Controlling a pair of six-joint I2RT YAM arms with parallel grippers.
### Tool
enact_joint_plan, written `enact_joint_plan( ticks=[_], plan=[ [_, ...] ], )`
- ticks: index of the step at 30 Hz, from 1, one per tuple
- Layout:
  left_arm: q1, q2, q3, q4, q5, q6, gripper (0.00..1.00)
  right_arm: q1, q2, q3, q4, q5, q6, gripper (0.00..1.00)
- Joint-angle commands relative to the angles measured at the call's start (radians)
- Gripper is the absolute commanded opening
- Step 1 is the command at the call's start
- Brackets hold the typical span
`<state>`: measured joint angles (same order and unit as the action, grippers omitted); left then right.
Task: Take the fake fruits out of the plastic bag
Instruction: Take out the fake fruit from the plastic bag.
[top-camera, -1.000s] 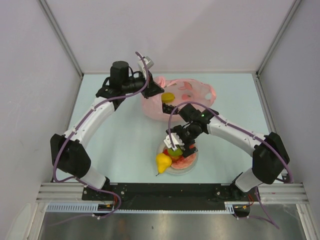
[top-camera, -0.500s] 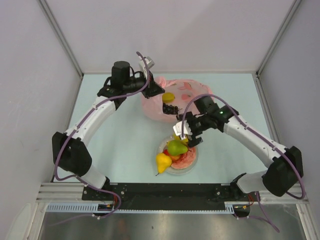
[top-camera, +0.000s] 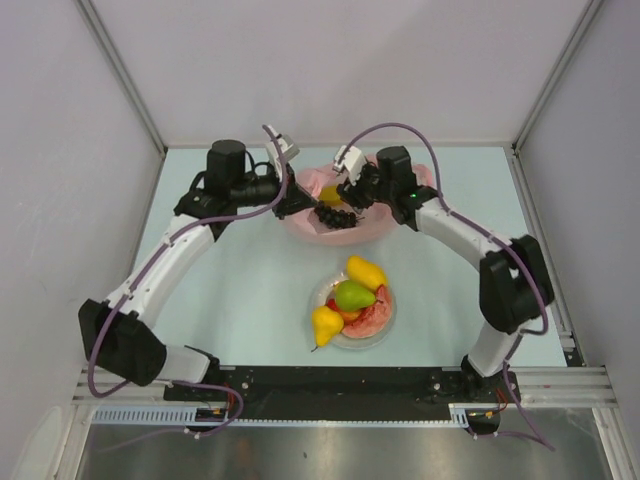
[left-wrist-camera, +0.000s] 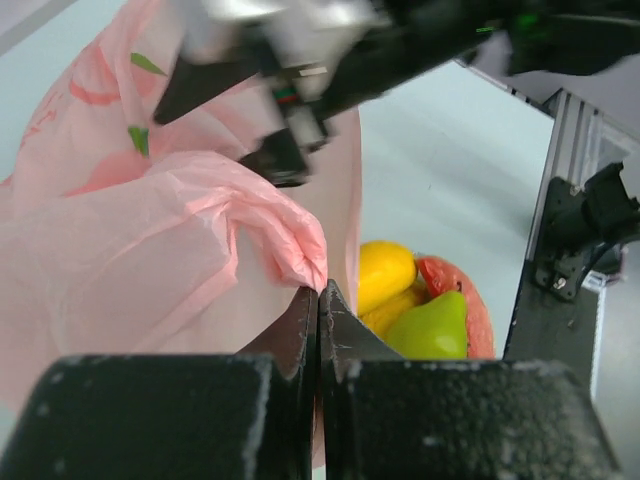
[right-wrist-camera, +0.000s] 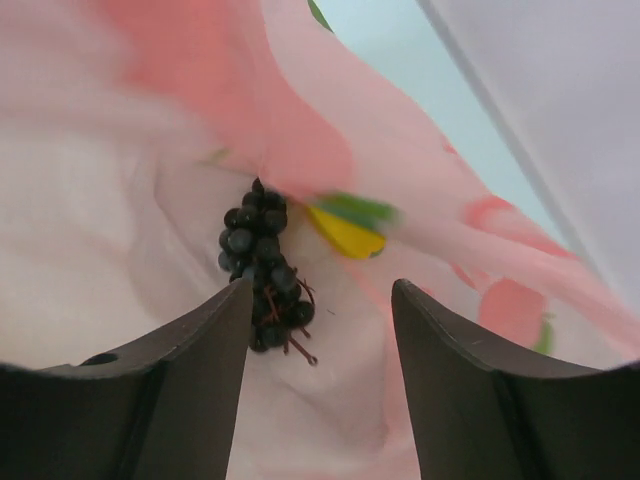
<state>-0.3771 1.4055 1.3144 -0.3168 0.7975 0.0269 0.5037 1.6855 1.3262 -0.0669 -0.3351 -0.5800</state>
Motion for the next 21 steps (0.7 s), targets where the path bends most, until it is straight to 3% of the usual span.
enact_joint_plan(
  ticks=[1,7,10,13,18,21],
  plan=[
    [0.009,-0.126,-0.033,-0.088,-0.001,0.155,0.0,0.045,0.15,0.12,0.098,0.11,0.152,0.65],
    [0.01,-0.174,-0.107,-0.134,-0.06,0.223,0.0,0.035,0.4,0.335,0.056,0.188,0.201,0.76],
    [0.01,-0.165,-0.138,-0.104,-0.086,0.242,0.0,0.039,0.468,0.372,0.105,0.177,0.097,0.88],
    [0.01,-0.142,-0.145,-0.077,-0.101,0.229,0.0,0.036,0.546,0.43,0.084,0.137,0.0,0.93],
    [0.009,-0.109,-0.139,-0.05,-0.104,0.191,0.0,0.033,0.693,0.568,-0.04,0.099,-0.101,0.91],
    [0.01,-0.094,-0.127,-0.044,-0.107,0.188,0.0,0.022,0.729,0.651,-0.092,0.088,-0.096,0.78]
  ],
)
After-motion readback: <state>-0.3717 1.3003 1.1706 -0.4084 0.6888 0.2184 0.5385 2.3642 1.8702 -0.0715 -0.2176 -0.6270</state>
